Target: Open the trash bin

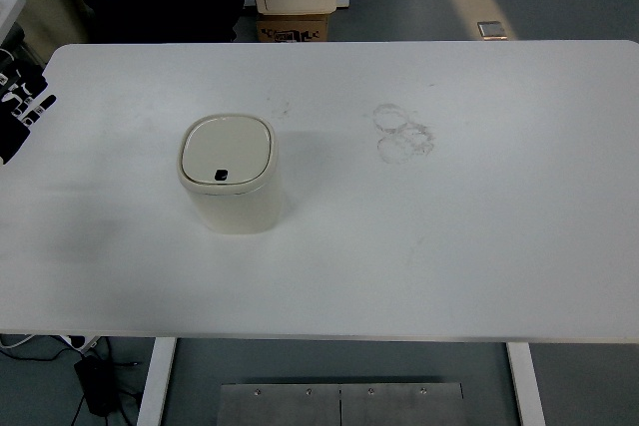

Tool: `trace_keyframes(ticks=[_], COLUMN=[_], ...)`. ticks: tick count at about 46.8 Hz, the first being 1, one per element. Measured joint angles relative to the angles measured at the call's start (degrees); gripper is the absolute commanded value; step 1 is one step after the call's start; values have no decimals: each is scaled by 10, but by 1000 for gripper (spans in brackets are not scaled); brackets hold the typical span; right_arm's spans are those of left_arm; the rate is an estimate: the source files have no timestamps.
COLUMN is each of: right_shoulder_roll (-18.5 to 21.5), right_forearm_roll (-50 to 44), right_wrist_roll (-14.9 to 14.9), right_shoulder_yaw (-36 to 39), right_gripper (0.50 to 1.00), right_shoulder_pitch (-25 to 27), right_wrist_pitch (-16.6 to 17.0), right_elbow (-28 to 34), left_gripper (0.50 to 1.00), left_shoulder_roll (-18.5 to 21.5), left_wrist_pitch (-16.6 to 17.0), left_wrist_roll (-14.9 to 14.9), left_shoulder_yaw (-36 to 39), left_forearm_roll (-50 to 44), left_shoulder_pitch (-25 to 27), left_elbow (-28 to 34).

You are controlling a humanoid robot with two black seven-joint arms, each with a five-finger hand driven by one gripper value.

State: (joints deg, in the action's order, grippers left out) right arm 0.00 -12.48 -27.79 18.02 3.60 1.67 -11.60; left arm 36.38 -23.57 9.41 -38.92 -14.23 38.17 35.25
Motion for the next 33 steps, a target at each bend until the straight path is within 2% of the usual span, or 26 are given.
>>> trace_keyframes(ticks=[33], right_shoulder_roll=[0], right_forearm_roll=[0], right_wrist_roll=[0], right_shoulder_yaw=[0], right_gripper=[991], right_shoulder_pitch=[0], right_wrist_pitch=[0], right_elbow=[0], left_gripper=[1000], left_shoulder_roll=[0], left_wrist_pitch=[-1], left_wrist_roll=[0], left_shoulder_yaw=[-1], left_forearm_roll=[-1], left_shoulder_pitch=[-7], left_elbow=[1])
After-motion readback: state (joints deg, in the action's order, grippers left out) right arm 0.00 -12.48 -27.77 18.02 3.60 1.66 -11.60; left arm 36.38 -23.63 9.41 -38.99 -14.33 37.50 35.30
